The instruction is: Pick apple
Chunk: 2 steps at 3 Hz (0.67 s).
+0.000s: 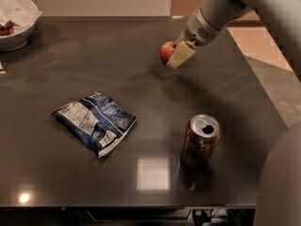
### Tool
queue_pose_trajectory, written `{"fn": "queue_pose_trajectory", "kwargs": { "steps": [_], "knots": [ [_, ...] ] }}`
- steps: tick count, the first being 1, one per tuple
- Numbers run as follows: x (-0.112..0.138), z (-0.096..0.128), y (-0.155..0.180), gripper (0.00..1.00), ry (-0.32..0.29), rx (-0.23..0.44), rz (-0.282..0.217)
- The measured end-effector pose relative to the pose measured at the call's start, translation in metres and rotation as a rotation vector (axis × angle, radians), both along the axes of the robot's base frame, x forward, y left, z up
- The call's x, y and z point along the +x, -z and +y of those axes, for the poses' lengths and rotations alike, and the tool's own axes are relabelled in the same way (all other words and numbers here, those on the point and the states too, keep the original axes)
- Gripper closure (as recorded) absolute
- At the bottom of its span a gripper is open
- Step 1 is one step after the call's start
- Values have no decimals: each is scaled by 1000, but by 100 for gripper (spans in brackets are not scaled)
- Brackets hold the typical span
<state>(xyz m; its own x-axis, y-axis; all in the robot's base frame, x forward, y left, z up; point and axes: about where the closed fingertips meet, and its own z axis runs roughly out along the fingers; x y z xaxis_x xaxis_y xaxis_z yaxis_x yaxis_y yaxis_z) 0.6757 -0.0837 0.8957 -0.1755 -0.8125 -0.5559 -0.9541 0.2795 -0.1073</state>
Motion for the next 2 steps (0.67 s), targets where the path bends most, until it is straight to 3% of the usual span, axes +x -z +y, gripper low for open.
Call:
{"fn": "queue_pose_trajectory", "kwargs": {
  "steps": [2],
  "knots": [
    [-22, 8, -56, 100, -102, -3, -51]
  ]
}}
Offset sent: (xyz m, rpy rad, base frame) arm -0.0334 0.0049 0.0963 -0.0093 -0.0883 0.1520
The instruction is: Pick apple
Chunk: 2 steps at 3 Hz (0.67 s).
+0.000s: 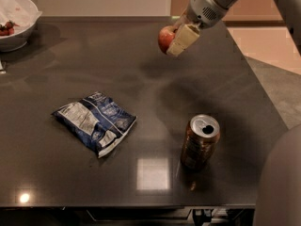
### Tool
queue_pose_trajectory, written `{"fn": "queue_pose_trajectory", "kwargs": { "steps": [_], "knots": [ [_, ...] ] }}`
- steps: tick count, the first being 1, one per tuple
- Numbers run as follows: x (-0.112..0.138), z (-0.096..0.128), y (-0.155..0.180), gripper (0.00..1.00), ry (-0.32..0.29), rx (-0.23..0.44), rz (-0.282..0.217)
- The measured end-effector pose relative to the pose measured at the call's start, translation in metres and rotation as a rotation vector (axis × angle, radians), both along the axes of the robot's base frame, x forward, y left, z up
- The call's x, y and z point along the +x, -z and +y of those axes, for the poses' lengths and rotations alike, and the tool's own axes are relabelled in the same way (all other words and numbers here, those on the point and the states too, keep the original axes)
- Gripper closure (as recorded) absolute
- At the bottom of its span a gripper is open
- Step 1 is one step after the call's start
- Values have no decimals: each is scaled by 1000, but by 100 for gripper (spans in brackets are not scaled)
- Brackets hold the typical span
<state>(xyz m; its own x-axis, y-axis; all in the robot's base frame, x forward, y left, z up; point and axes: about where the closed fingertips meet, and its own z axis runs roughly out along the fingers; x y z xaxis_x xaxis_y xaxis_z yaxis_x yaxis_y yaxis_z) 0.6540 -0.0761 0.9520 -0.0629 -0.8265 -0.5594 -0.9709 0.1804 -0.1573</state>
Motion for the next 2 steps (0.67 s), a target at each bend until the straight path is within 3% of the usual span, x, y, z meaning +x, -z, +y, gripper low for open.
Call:
{"fn": "queue_pose_trajectory", "kwargs": {
  "steps": [2],
  "knots": [
    [-14, 2, -38, 100, -57, 4, -83]
  ]
}}
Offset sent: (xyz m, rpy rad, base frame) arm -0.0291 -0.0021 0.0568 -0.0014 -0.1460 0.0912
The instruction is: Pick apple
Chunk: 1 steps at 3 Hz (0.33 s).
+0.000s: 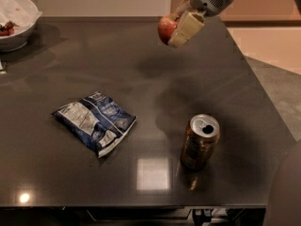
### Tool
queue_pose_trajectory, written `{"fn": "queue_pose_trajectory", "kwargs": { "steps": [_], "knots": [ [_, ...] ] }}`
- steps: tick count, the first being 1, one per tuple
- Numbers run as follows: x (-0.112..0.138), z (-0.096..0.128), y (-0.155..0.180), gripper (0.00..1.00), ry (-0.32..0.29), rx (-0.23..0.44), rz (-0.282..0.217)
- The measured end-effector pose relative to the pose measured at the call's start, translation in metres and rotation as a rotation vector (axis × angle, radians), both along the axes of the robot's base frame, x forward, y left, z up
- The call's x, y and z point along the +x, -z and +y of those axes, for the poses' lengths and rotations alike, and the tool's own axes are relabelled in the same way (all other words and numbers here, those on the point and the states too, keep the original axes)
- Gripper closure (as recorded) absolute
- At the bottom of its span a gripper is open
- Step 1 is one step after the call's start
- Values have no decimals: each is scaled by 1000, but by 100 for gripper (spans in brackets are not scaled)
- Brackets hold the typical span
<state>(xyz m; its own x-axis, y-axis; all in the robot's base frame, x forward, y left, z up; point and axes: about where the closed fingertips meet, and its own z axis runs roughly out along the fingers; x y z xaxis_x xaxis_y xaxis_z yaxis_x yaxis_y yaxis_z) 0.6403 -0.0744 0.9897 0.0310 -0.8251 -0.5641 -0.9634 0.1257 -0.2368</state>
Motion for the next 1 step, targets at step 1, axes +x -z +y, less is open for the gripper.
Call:
{"fn": "queue_pose_trajectory", "kwargs": {
  "steps": [1],
  "knots": [
    [0, 0, -1, 100, -3, 0, -4]
  ]
}}
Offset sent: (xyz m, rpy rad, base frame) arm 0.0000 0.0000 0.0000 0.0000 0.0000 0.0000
